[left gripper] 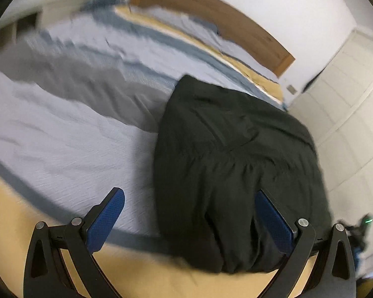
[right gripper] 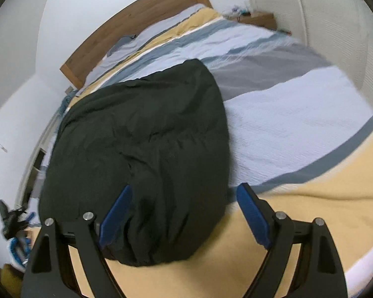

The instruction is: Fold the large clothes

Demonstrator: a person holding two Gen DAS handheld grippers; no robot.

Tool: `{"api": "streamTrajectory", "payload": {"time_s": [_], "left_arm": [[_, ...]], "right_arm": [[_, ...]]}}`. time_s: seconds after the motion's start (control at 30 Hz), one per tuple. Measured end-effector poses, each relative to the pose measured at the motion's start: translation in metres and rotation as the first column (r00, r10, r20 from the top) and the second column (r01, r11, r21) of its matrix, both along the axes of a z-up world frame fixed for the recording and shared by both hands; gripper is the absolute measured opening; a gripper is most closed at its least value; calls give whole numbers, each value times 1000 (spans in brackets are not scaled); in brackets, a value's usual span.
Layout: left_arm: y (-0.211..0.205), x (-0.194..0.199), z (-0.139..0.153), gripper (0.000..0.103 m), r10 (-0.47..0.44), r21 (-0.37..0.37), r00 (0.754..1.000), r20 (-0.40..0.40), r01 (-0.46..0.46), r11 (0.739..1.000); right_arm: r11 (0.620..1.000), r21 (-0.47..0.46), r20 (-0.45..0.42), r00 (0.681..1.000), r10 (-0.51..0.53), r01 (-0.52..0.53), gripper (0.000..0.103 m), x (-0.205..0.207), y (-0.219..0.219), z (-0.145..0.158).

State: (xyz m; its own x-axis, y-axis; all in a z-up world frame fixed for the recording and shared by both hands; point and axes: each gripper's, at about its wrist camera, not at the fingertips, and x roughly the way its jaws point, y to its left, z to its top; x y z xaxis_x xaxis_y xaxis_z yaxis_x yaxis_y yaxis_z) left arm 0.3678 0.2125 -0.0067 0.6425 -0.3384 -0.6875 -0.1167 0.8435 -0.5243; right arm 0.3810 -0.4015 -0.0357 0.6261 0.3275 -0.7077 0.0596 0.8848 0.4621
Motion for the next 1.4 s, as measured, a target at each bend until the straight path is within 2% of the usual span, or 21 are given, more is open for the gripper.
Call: {"api": "streamTrajectory", "payload": {"time_s": [0.1,0.37,0.47,0.53,0.63,0.77,0.83,0.97,1.1,1.13,1.2,1.27,1.33,1.4], "left_arm": [[8,32,-21,102,-52,-118,997,-56,45,992],[-15,78,-74,102,-199,-269,970,-143,156,951],[-16,84,-87,102,-217,-336,966,-138,161,928],[-13,88,-94,102,-236,-393,962,-139,165,905],[-12,97,-100,102,-284,-445,949,-136,197,874],[-16,112,-108,102,-331,-498,935,-130,227,837],[-25,114,-110,102,-355,-484,926,-130,253,838],[-39,105,-107,102,-354,-403,928,-118,281,871],[-55,96,-100,102,-288,-315,952,-107,242,918],[-60,93,-96,98,-275,-283,956,-102,238,929],[-70,87,-87,55,-271,-272,961,-56,246,930],[-82,83,-74,36,-273,-263,962,-18,259,929],[-94,80,-65,28,-281,-228,960,7,275,934],[-99,77,-60,24,-277,-229,961,28,276,934]], "right_arm": [[996,94,-30,1000,5,-3,86,18,-11,-15],[956,295,-106,994,20,12,86,51,-30,-61],[931,366,-123,991,53,-4,87,61,-29,-81],[910,414,-129,988,88,-27,96,70,-24,-94],[884,463,-150,977,155,-69,103,87,-12,-108],[847,508,-142,955,262,-156,103,107,15,-110],[831,518,-121,944,306,-204,103,112,29,-110],[821,523,-91,943,321,-229,103,113,34,-120],[851,458,-51,948,313,-257,103,106,45,-118],[859,435,-50,945,322,-270,103,106,47,-115],[869,409,-49,944,325,-278,102,106,51,-112],[891,361,-36,950,310,-277,91,104,58,-104],[899,345,-6,957,288,-269,63,101,63,-94],[907,332,15,963,269,-259,48,100,67,-84]]}}
